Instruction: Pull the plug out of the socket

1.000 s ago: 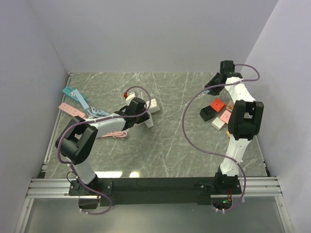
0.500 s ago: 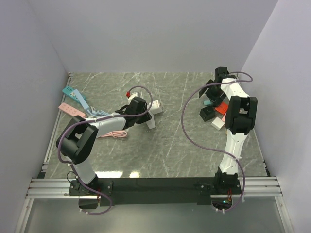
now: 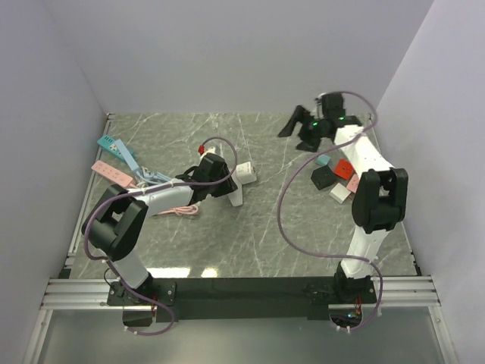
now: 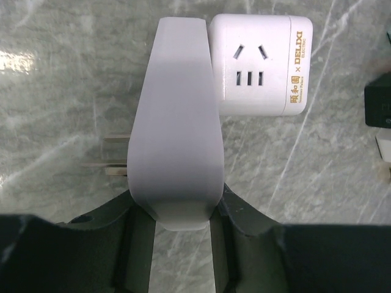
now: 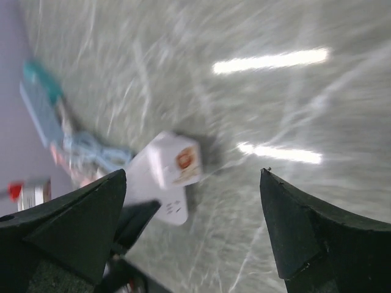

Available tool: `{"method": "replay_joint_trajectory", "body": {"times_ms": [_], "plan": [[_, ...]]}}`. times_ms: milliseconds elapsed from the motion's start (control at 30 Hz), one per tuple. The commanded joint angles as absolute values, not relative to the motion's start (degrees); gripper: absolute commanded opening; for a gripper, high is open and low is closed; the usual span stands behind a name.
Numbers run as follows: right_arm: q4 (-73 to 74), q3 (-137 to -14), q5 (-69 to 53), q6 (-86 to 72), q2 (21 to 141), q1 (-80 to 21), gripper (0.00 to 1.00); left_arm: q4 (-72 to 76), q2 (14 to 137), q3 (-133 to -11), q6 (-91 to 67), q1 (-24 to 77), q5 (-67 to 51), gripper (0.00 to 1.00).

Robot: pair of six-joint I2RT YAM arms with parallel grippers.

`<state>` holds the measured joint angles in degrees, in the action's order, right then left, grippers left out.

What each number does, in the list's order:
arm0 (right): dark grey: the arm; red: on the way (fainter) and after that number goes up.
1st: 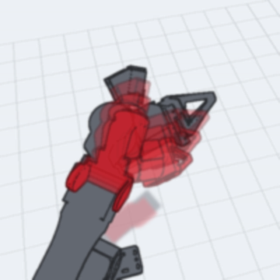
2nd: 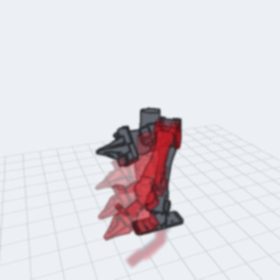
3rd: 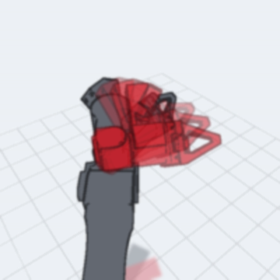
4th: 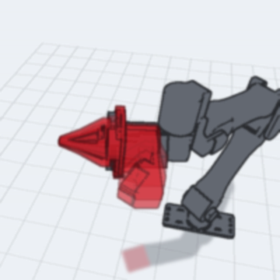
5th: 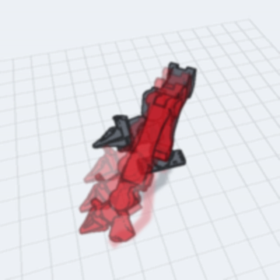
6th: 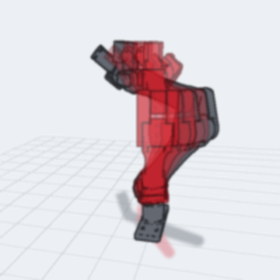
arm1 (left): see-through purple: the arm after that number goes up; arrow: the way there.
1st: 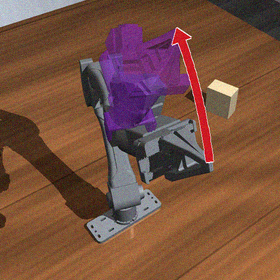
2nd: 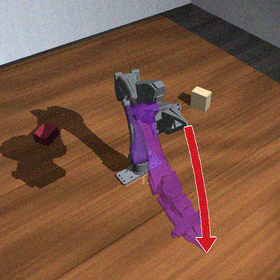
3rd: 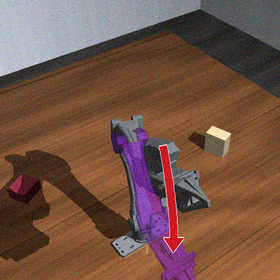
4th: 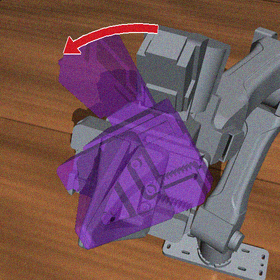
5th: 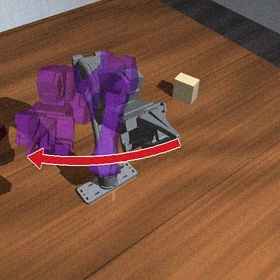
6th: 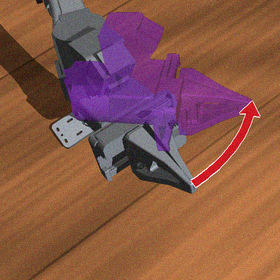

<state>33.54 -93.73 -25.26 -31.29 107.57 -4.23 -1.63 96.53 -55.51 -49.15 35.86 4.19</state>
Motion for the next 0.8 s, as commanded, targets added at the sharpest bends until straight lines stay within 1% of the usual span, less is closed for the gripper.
{"method": "replay_joint_trajectory", "body": {"times_ms": [0,100,167,467,600,767], "plan": [[27.70,-87.82,-34.35,-29.00,107.93,-8.69,0.96,1.93,92.29,-54.93,-48.43,35.25,0.01,0.00],[22.95,-84.82,-38.14,-29.27,109.33,-10.54,0.97,3.69,91.23,-54.32,-48.69,34.89,-2.90,0.01],[22.94,-84.82,-40.16,-28.83,111.35,-11.68,0.97,3.96,91.23,-54.49,-48.52,34.80,-4.21,0.00],[22.32,-84.46,-38.85,-30.14,115.84,-15.29,0.98,5.98,91.67,-52.91,-49.75,34.80,-5.98,0.00],[20.05,-82.89,-40.87,-31.81,117.33,-17.48,0.98,5.63,92.28,-53.43,-49.75,34.80,-5.54,0.01],[19.52,-81.83,-40.52,-32.95,118.65,-19.95,0.98,6.77,92.64,-53.17,-50.45,34.80,-6.15,0.00]]}}
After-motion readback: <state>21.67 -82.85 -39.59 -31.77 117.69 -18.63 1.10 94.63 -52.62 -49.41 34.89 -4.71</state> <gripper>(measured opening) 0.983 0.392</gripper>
